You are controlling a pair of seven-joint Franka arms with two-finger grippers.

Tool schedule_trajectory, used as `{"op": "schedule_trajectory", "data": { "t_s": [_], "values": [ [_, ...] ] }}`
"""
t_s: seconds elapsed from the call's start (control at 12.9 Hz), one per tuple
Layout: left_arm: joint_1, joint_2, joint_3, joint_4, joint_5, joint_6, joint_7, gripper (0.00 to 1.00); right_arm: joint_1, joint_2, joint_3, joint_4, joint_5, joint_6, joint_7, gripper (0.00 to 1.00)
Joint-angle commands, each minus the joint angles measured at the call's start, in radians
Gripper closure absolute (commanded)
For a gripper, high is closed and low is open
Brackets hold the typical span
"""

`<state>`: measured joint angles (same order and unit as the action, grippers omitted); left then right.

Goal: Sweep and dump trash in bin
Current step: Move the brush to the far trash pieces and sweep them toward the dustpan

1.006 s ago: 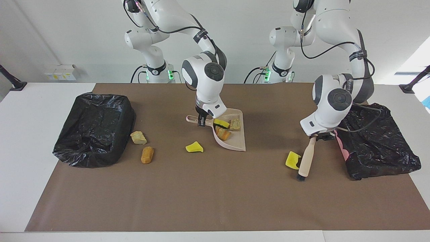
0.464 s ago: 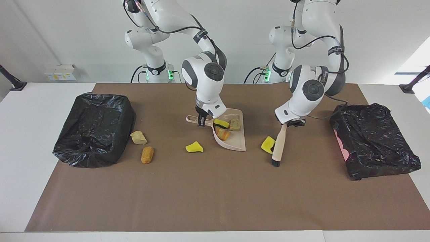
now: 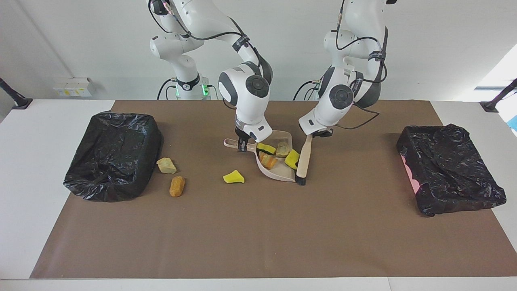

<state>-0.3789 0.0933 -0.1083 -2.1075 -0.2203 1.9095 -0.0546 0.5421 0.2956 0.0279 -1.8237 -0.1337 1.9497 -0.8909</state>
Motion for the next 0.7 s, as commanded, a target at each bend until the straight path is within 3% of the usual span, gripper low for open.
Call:
{"op": "schedule_trajectory", "data": {
  "t_s": [0.0,0.39,0.62],
  "values": [
    [-0.044,-0.033,0.016,-0.034,-0.103,0.02,-0.097,1.0,-0.01,-0.009,0.006,-0.02,0.017,0.018,0.009,1.0],
    [-0.035,-0.095,0.022,-0.016,-0.142,0.007,-0.206,1.0,-0.011,-0.007,0.004,-0.02,0.017,0.02,0.01,1.0],
    [-0.008,-0.133,0.028,0.012,-0.097,-0.001,-0.2,1.0,-0.011,-0.007,0.006,-0.02,0.017,0.018,0.009,1.0]
  ]
}}
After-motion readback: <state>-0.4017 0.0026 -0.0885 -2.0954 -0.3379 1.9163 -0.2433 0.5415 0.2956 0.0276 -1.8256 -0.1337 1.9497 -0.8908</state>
